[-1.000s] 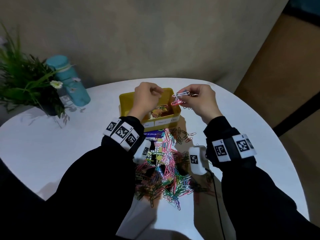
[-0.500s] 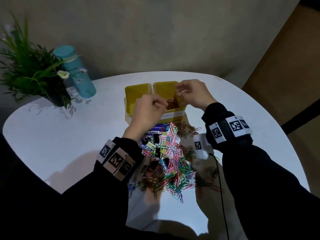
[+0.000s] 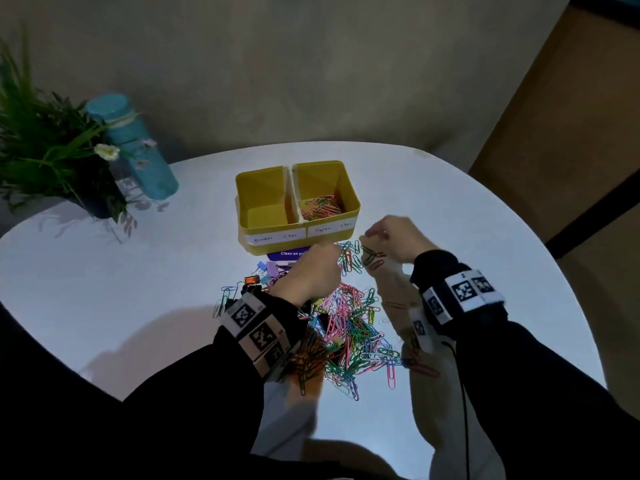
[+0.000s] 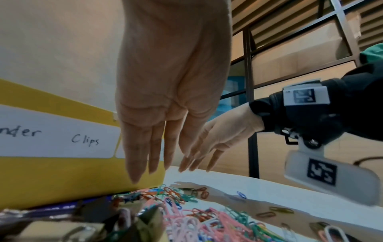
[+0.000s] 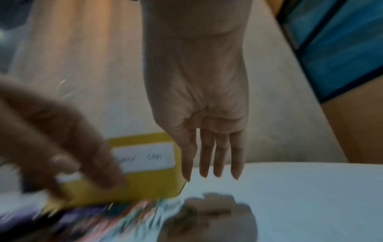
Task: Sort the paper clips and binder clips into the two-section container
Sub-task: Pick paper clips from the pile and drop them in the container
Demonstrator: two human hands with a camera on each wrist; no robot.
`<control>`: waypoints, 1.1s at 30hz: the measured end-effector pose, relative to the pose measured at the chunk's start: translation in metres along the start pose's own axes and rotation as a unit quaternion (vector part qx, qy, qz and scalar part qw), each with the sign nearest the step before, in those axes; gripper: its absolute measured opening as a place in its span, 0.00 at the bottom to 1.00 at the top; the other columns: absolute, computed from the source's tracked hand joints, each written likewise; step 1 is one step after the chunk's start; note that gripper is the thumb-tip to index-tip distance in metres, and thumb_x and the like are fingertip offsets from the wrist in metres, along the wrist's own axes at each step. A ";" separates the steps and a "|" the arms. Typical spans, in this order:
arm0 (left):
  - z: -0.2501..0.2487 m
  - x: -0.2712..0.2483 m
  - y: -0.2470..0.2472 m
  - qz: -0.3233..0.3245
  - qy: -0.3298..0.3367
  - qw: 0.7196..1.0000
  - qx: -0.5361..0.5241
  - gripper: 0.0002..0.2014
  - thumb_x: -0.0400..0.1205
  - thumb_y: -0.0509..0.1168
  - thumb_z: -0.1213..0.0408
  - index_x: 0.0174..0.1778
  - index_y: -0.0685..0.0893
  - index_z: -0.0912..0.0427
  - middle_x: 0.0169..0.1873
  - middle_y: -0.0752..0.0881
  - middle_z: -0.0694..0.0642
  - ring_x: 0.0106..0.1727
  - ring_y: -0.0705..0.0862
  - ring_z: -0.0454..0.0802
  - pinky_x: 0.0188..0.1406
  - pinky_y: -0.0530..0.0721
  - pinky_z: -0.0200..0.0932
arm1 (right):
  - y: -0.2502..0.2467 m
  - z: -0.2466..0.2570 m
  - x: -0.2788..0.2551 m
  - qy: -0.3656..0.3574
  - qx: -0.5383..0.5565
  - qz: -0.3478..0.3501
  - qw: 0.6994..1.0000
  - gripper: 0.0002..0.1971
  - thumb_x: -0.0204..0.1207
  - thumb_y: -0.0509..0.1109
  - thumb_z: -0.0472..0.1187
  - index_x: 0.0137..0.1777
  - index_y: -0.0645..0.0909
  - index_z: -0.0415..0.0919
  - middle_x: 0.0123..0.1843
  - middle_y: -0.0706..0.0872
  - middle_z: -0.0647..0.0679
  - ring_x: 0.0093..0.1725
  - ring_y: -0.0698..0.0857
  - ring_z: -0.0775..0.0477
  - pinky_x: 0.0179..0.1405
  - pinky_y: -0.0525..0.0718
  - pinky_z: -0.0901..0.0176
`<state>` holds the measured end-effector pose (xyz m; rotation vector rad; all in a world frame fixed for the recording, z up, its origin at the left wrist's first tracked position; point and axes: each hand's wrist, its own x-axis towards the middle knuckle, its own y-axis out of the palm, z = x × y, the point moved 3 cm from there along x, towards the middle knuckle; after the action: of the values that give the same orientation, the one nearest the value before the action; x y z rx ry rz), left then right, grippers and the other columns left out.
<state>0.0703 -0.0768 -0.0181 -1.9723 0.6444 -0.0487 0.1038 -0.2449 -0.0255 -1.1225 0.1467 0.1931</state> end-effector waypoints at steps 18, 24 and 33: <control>-0.001 -0.009 0.008 0.126 0.035 0.991 0.038 0.14 0.82 0.64 0.69 0.63 0.81 0.64 0.61 0.83 0.60 0.61 0.81 0.57 0.56 0.80 0.49 | 0.035 0.002 -0.082 -0.168 -0.068 0.088 0.979 0.25 0.69 0.67 0.30 0.66 0.84 0.44 0.67 0.85 0.44 0.65 0.83 0.42 0.64 0.80 0.52; -0.011 -0.005 0.013 0.066 0.028 0.993 0.099 0.25 0.72 0.78 0.59 0.58 0.79 0.69 0.56 0.81 0.66 0.58 0.80 0.63 0.56 0.79 0.56 | 0.028 -0.006 -0.082 0.006 -0.037 0.059 0.998 0.23 0.62 0.82 0.54 0.49 0.82 0.40 0.48 0.77 0.46 0.49 0.79 0.43 0.48 0.79 0.52; -0.009 0.003 0.020 0.084 0.003 0.991 0.102 0.20 0.66 0.82 0.62 0.46 0.81 0.63 0.49 0.86 0.62 0.51 0.85 0.62 0.51 0.84 0.54 | 0.058 0.011 -0.068 0.008 0.021 0.016 1.000 0.20 0.64 0.83 0.47 0.51 0.81 0.42 0.51 0.84 0.44 0.53 0.81 0.44 0.46 0.76 0.57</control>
<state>0.0623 -0.0924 -0.0315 -1.7167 0.7773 -0.0173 0.0244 -0.2156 -0.0572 -1.0807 0.1816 0.2092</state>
